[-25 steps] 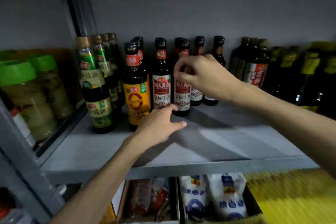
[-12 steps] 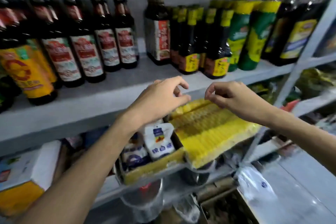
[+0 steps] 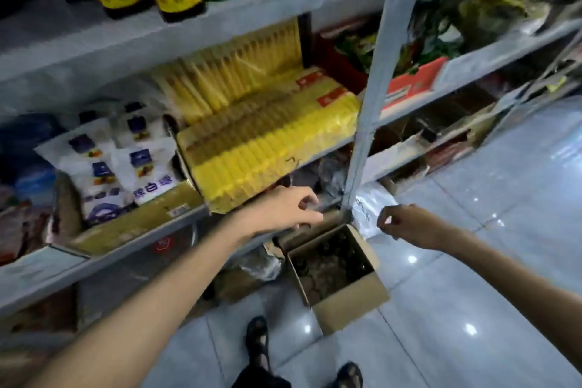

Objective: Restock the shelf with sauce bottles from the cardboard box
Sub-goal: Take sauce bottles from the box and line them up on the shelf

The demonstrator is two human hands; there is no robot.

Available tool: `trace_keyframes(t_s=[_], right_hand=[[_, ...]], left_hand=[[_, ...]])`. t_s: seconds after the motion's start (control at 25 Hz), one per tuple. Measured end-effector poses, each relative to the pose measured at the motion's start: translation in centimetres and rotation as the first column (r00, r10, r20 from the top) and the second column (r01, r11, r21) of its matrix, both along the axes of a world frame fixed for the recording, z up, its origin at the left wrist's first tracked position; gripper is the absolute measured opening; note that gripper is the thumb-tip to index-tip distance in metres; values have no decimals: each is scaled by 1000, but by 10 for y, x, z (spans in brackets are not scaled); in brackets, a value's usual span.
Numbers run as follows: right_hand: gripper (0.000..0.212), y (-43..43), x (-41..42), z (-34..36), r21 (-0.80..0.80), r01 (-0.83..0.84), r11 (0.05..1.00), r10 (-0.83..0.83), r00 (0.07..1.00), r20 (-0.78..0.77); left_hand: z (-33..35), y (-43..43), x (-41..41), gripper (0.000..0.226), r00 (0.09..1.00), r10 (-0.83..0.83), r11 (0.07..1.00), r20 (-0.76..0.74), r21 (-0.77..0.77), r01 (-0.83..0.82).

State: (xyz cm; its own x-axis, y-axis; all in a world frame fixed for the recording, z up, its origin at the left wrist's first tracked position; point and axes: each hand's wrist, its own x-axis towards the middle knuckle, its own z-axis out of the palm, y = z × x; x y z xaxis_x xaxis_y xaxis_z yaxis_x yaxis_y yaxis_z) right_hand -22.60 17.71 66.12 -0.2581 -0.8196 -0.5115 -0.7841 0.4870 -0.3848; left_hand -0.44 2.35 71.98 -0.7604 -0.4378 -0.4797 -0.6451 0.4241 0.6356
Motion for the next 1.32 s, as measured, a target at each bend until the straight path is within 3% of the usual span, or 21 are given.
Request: trace_keyframes(t_s=[0.16,0.28,0.36,0.44,0.52,0.6,0.76,0.88,1.0,1.2,1.32], right_hand=[[14,23,-21,-118,142,54,988,-67,994,90],[19,22,-35,-218,171,150,974,-170,979,109],[22,14,-44,-302,194,217,957,-237,968,85],[26,2,-48,-390,182,252,950,-261,965,29],[31,-11,-51,-479,120,217,969,-207,974,-88],[37,-31,-54,-551,74,146,987,-130,975,-180],[50,-80,-57,-683,87,63,994,-35,957,-287],[38,-100,-56,-736,168,21,986,46,922,-384],[34,-109,-61,-750,211,37,977,47,923,-382],[26,-101,-60,-738,124,-8,992,50,941,-336],[21,-93,-52,-716,96,-7,995,38,946,-321]], left_hand=[[-127,6,-52,20,985,132,968,108,202,-152],[-238,6,-74,15,891,325,786,317,433,-441],[-331,1,-88,23,820,396,735,413,392,-553],[-435,-7,-93,42,786,435,768,439,275,-578],[-537,-11,-93,71,749,469,794,468,148,-590],[-608,-17,-86,91,671,531,759,517,63,-649],[-729,-17,-67,91,615,572,748,543,-38,-662],[-768,-17,-53,82,641,529,822,556,-149,-550],[-779,-21,-41,68,713,385,916,586,-147,-373],[-775,-25,-39,81,703,308,951,641,-215,-221],[-766,-32,-32,99,695,305,950,651,-159,-267]])
